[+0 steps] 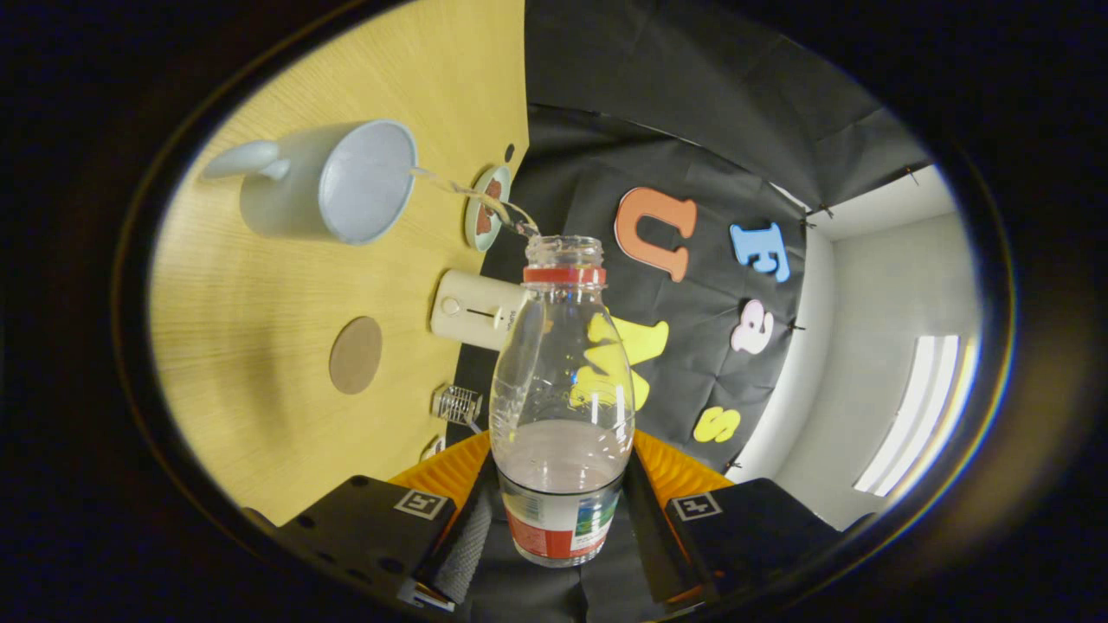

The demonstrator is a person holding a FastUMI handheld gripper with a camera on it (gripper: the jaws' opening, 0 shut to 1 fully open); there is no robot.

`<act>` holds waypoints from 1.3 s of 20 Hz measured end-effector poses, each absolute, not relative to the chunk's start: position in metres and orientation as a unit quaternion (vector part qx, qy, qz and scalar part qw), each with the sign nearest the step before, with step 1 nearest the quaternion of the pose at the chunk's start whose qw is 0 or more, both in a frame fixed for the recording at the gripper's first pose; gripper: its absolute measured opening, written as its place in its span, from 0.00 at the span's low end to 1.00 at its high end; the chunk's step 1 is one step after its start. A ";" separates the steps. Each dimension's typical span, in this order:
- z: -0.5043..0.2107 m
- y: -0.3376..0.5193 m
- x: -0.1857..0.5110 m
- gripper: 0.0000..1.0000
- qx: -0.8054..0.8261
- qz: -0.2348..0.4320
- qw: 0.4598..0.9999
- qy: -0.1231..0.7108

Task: Take the bottle from table, then pour the juice into the cup, finally place the bottle on the coaster

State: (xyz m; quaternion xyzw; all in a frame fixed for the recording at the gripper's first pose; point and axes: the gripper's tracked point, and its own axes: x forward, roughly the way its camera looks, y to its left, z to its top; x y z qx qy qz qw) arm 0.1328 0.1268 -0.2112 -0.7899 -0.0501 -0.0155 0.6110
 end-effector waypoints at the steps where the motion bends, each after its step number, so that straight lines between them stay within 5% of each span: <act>1: -0.211 0.127 0.133 0.79 -0.790 -0.016 0.611 -0.049; 26: -0.199 0.130 0.131 0.79 -0.818 -0.032 0.571 -0.062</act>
